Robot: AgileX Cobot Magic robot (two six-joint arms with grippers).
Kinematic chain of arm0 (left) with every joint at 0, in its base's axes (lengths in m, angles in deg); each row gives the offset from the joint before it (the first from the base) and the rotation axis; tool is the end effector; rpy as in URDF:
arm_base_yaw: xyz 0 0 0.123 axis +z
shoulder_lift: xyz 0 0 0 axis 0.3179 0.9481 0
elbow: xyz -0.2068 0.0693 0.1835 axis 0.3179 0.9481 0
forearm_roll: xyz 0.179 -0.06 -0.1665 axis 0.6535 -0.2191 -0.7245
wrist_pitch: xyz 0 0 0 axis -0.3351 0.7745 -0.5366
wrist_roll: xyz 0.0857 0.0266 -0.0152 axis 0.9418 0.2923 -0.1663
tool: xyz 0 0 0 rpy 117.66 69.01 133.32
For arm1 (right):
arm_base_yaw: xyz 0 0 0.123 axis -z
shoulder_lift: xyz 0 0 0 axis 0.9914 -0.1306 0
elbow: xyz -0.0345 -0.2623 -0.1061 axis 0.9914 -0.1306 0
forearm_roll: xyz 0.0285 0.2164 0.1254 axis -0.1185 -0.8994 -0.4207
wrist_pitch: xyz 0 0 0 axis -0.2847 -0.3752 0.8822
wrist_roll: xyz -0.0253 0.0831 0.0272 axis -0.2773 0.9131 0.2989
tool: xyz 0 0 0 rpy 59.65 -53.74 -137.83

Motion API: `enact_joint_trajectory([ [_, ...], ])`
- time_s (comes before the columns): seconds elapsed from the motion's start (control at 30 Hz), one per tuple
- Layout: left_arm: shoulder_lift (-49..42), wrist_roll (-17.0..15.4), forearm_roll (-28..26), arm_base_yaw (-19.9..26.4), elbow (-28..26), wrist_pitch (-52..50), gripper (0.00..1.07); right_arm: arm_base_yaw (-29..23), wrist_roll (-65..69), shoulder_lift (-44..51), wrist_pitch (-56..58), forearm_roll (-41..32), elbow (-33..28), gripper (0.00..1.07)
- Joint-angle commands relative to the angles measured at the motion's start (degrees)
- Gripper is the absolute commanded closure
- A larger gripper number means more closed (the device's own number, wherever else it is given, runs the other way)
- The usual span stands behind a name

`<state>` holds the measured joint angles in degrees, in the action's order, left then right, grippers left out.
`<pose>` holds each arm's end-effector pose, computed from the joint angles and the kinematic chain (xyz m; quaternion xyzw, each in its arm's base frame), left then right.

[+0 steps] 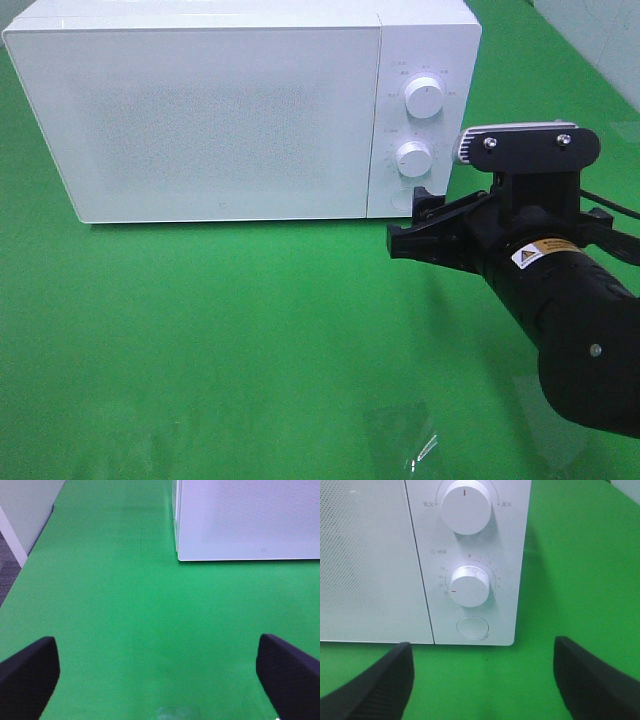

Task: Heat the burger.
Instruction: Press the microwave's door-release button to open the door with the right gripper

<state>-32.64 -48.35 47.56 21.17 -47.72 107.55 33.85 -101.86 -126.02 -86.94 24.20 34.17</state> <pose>-0.0048 -0.0051 0.2785 0.0066 0.8468 -0.0031 0.5318 0.2133 0.1451 0.1585 -0.0398 0.7749 -0.0043 0.6308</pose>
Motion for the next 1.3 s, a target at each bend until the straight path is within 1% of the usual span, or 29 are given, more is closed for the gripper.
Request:
enact_joint_trajectory([
  [0.03,-1.03,0.11,-0.46,0.0,0.11,-0.46,0.07,-0.17,5.79,0.23,-1.15,0.34,0.46,0.32],
  [0.07,-1.03,0.11,-0.46,0.0,0.11,-0.46,0.07,-0.17,5.79,0.23,-1.15,0.34,0.46,0.32],
  [0.1,-1.03,0.11,-0.46,0.0,0.11,-0.46,0.07,-0.17,12.09,0.23,-1.15,0.34,0.46,0.33],
  [0.13,-1.03,0.11,-0.46,0.0,0.11,-0.46,0.07,-0.17,12.09,0.23,-1.15,0.34,0.46,0.33],
  [0.17,-1.03,0.11,-0.46,0.0,0.11,-0.46,0.07,-0.17,19.65,0.23,-0.86,0.34,0.46,0.36],
  [0.2,-1.03,0.11,-0.46,0.0,0.11,-0.46,0.07,-0.17,19.65,0.23,-0.86,0.34,0.46,0.36],
  [0.23,-1.03,0.11,-0.46,0.0,0.11,-0.46,0.07,-0.17,26.47,0.23,-0.34,0.4,0.46,0.41],
  [0.27,-1.03,0.11,-0.46,0.0,0.11,-0.46,0.07,-0.17,26.47,0.23,-0.34,0.4,0.46,0.41],
  [0.3,-1.03,0.11,-0.46,0.0,0.11,-0.46,0.07,-0.17,35.7,0.23,0.4,0.4,0.46,0.47],
  [0.33,-1.03,0.11,-0.46,0.0,0.11,-0.46,0.07,-0.17,44.63,0.23,1.43,0.4,0.46,0.51],
  [0.37,-1.03,0.11,-0.46,0.0,0.11,-0.46,0.07,-0.17,44.63,0.23,1.43,0.4,0.46,0.51],
  [0.4,-1.03,0.11,-0.46,0.0,0.11,-0.46,0.07,-0.17,54.77,0.23,2.58,0.4,0.46,0.66],
  [0.43,-1.03,0.11,-0.46,0.0,0.11,-0.46,0.07,-0.17,54.77,0.23,2.58,0.4,0.46,0.66],
  [0.47,-1.03,0.11,-0.46,0.0,0.11,-0.46,0.07,-0.17,58.73,0.23,3.09,0.46,0.46,0.7],
  [0.5,-1.03,0.11,-0.46,0.0,0.11,-0.46,0.07,-0.17,58.73,0.23,3.09,0.46,0.46,0.7],
  [0.57,-1.03,0.11,-0.46,0.0,0.11,-0.46,0.07,-0.17,74.6,0.23,4.98,1.15,0.46,0.88],
  [0.6,-1.03,0.11,-0.46,0.0,0.11,-0.46,0.07,-0.17,74.6,0.23,4.98,1.15,0.46,0.88],
  [0.63,-1.03,0.11,-0.46,0.0,0.11,-0.46,0.07,-0.17,80.56,0.23,6.02,2.29,0.46,0.97],
  [0.67,-1.03,0.11,-0.46,0.0,0.11,-0.46,0.07,-0.17,80.56,0.23,6.02,2.29,0.46,0.97],
  [0.7,-1.03,0.11,-0.46,0.0,0.11,-0.46,0.07,-0.17,85.2,0.23,6.47,3.32,0.46,1.03],
  [0.8,-1.03,0.11,-0.46,0.0,0.11,-0.46,0.07,-0.17,87.32,0.23,6.65,3.72,0.46,1.06],
  [0.83,-1.03,0.11,-0.46,0.0,0.11,-0.46,0.07,-0.17,90.18,0.23,6.65,4.47,0.46,1.07],
  [0.97,-1.03,0.11,-0.46,0.0,0.11,-0.46,0.07,0.06,91.56,0.11,6.42,4.93,0.46,1.07],
  [1.23,-1.03,0.11,-0.46,0.0,0.11,-0.46,0.07,0.29,94.6,-3.44,6.25,5.44,0.46,1.07],
  [1.3,-1.03,0.11,-0.46,0.0,0.11,-0.46,0.07,2.52,96.09,-4.35,6.3,9.17,0.97,1.07],
])
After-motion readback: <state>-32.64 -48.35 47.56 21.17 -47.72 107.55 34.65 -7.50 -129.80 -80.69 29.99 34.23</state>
